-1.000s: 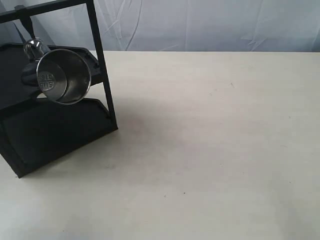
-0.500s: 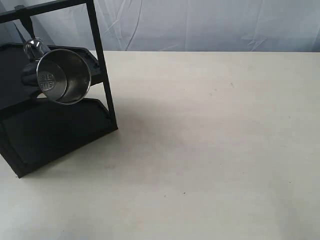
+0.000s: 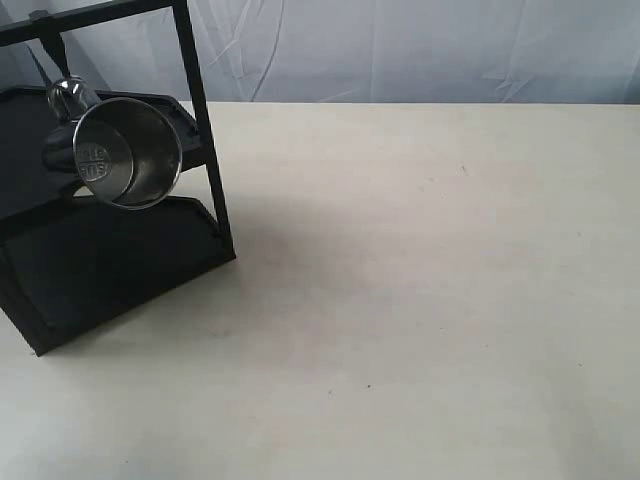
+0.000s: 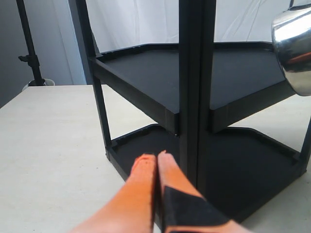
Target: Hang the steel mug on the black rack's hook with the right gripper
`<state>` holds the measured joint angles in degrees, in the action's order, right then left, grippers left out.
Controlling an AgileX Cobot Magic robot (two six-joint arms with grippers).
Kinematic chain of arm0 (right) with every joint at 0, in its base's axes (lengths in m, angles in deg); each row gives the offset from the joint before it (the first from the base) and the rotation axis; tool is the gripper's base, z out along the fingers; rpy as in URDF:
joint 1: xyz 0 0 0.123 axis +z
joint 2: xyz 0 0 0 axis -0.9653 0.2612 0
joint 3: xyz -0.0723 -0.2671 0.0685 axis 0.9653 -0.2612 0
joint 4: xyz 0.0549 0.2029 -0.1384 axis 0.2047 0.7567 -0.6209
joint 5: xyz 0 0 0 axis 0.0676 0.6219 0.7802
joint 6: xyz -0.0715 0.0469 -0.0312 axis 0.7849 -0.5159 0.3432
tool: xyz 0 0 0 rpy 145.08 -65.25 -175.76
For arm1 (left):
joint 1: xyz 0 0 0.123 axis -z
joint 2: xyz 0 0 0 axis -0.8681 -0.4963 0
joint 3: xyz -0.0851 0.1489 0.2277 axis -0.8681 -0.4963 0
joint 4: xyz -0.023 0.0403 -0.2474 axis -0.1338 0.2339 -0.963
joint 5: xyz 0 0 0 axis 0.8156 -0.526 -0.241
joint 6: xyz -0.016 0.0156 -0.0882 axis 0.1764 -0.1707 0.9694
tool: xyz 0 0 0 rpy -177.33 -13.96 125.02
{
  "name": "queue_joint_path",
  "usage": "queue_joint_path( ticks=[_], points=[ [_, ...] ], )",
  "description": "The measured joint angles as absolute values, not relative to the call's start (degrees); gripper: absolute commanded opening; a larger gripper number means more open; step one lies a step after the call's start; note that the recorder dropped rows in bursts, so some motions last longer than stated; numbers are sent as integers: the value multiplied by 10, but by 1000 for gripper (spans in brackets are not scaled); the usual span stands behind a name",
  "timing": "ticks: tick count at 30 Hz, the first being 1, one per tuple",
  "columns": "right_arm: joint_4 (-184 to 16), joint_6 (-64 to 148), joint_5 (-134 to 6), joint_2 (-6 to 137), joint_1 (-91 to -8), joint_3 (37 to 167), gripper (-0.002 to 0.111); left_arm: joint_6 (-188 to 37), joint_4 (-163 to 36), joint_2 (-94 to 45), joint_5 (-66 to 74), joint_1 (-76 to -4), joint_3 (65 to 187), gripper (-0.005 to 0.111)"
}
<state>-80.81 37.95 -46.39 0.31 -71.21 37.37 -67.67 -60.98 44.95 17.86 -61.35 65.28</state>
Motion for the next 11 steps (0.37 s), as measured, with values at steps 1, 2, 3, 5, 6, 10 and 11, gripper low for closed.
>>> queue_joint_path(
  ticks=[1,2,3,5,6,10,11],
  points=[
    [-808,379,-464,3,-712,374,-1,-677,-610,449,179,-613,653,2],
    [-808,379,-464,3,-712,374,-1,-677,-610,449,179,-613,653,2],
    [-808,379,-464,3,-712,374,-1,-677,-610,449,179,-613,653,2],
    [-808,379,-464,3,-712,374,-1,-677,-610,449,179,-613,653,2],
    [-808,379,-464,3,-712,374,-1,-677,-610,449,179,-613,653,2],
    [-808,379,-464,3,-712,374,-1,-677,-610,449,179,-613,653,2],
    [-808,379,-464,3,-712,374,-1,-677,-610,449,179,-613,653,2]
  ],
)
